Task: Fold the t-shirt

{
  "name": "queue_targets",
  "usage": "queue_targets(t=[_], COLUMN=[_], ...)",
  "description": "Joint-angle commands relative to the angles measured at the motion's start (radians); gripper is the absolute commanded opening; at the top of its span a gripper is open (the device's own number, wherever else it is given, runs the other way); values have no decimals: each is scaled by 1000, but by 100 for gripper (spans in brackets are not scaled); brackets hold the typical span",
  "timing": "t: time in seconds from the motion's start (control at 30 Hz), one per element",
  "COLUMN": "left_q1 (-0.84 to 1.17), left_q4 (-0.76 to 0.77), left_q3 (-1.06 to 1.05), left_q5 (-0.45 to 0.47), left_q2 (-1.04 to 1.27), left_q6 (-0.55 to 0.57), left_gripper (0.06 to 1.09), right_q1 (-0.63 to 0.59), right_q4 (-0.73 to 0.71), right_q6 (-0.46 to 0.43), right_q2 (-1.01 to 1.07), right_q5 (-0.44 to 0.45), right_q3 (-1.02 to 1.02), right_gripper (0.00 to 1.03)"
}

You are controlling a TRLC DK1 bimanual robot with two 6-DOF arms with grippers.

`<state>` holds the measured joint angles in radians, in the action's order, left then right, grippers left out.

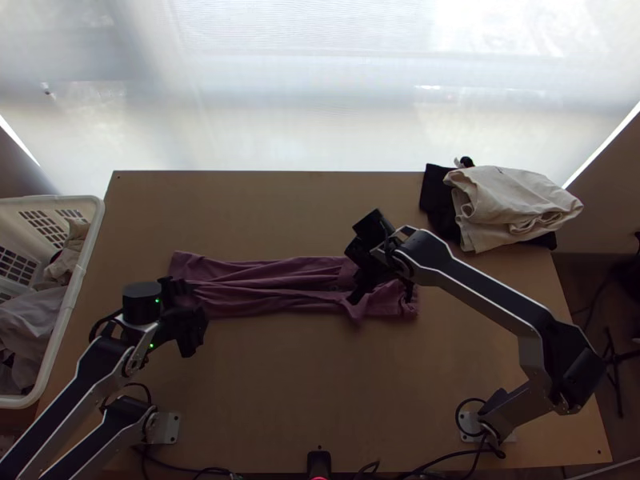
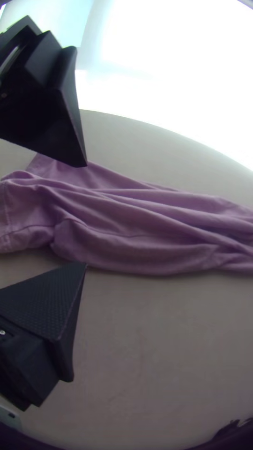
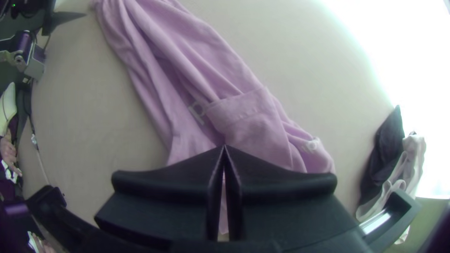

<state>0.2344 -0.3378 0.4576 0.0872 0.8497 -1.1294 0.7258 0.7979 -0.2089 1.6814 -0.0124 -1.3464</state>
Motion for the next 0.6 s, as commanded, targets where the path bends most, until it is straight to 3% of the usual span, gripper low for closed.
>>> queue_targets(t=[0.0,0.23,0.33,0.57], left_q1=[94,192,201,204], left_q4=[198,387,523,675], left_q3=[-155,-191,-221,-238], left_q5=[-46,-155,-170,-239], left_q2=[38,161,215,285], left_q6=[-10,46,20,16], left_gripper=[104,104,104,104], right_q1=[1,-23,-32,-40], right_q4=[-114,-152,-170,-189], right_q6=[22,49,49,49], right_q2=[60,74,75,72], right_q5=[-44,-74,-90,-104], right_q3=[35,29,41,72], right_gripper=[3,3,3,3])
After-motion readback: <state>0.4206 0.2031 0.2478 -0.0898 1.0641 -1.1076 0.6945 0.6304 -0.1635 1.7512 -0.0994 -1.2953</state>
